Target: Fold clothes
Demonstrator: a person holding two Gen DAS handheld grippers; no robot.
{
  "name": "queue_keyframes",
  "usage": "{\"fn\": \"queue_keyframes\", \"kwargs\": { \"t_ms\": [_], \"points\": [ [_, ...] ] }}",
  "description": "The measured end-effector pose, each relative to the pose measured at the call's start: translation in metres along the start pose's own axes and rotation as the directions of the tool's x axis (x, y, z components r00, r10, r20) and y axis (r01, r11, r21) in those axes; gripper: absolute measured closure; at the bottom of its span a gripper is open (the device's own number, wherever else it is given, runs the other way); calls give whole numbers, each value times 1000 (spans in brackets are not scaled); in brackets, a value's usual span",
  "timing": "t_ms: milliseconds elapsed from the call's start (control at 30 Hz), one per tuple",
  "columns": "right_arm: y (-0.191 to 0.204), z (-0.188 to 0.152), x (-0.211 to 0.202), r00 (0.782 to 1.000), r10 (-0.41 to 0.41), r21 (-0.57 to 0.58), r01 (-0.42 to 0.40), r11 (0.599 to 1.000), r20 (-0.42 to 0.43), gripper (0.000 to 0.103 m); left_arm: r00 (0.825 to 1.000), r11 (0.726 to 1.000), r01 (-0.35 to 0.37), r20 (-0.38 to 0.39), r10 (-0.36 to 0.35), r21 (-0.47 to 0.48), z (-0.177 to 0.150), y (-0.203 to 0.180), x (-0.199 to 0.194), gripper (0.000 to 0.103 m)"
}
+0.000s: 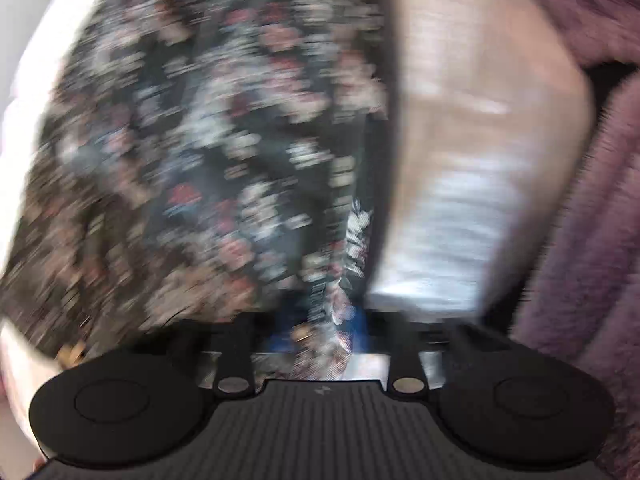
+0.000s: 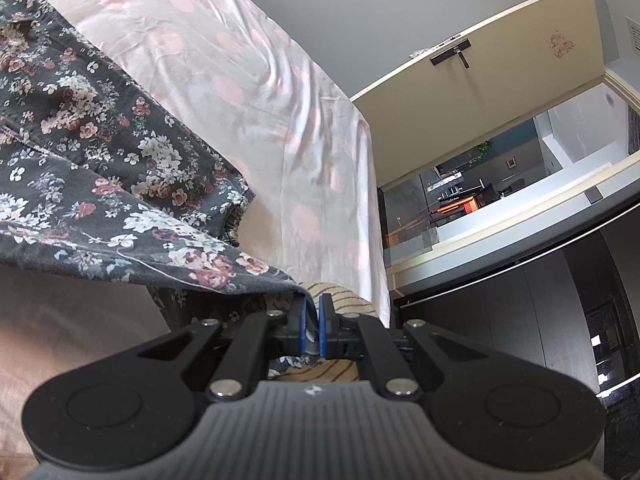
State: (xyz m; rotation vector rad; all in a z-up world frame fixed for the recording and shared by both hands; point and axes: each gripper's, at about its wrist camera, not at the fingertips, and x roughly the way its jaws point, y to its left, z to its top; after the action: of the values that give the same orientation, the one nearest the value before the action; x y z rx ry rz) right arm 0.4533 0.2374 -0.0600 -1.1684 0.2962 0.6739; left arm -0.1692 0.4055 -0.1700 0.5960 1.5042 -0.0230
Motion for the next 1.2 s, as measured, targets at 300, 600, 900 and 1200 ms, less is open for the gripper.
{"fn": "queue_keyframes", "kwargs": {
  "t_ms": [300, 600, 900, 1200],
  "points": [
    [-6, -22, -22, 1000, -12, 6, 12, 1000, 5, 97, 968, 943, -128, 169, 186, -306, -38, 52, -98, 102],
    [-22, -17, -19, 999, -8, 74, 5, 997, 35, 98, 939, 879, -224, 147, 310, -421, -24, 138, -139, 101],
    [-16, 8, 7, 974, 204, 14, -206, 978, 103, 92, 945, 881, -250, 96, 312, -402, 9, 184, -111, 101],
    [24, 24, 104, 913, 407, 274, -397, 876, 21, 63, 959, 877, -247, 26, 283, -412, 9, 201, -81, 101]
  ]
}}
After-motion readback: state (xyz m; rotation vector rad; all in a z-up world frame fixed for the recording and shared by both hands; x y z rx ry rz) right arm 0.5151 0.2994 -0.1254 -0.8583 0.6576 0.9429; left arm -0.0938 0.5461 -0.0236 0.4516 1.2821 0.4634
